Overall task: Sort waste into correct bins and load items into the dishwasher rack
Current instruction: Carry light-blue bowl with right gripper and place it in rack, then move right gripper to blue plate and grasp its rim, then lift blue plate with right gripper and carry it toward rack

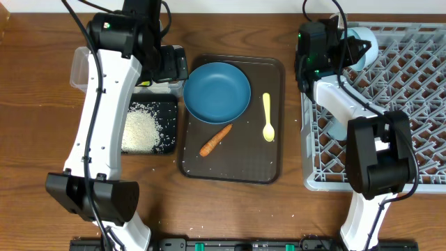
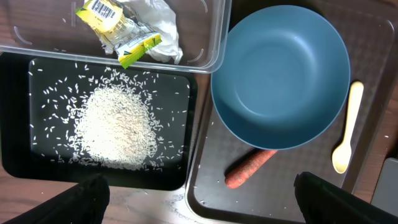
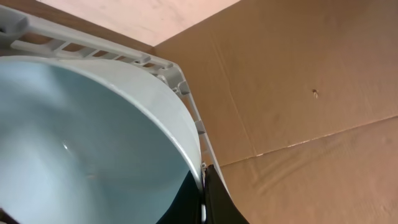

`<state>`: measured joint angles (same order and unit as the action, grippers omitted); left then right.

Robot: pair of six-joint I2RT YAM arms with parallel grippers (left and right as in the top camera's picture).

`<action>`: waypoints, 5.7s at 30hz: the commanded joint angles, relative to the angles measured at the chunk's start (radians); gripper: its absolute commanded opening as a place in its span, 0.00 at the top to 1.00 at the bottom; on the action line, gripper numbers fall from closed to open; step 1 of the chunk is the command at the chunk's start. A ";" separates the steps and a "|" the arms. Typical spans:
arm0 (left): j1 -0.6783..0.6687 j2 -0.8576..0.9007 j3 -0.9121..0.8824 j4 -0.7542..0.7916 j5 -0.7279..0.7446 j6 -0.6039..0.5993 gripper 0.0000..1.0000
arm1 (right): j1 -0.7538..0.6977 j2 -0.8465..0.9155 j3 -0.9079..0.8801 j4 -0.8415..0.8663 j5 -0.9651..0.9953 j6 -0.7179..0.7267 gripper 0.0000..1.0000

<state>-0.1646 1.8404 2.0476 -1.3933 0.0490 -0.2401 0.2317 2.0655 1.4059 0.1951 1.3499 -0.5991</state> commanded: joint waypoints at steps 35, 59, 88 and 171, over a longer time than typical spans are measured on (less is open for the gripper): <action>0.001 0.002 0.001 -0.003 -0.005 -0.006 0.02 | 0.016 0.011 0.005 -0.090 -0.084 0.060 0.99; 0.001 0.002 0.001 -0.004 -0.005 -0.006 0.02 | 0.182 0.005 0.005 -0.047 -0.083 0.093 0.27; 0.001 0.002 0.001 -0.003 -0.005 -0.006 0.02 | 0.195 -0.292 -0.006 -0.618 -1.573 1.041 0.38; 0.001 0.002 0.001 -0.003 -0.005 -0.006 0.02 | -0.335 -0.361 0.003 -0.155 -0.194 -0.113 0.99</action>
<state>-0.1646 1.8404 2.0476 -1.3933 0.0490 -0.2401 -0.0673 1.6695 1.3952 0.0147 1.1267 -0.5922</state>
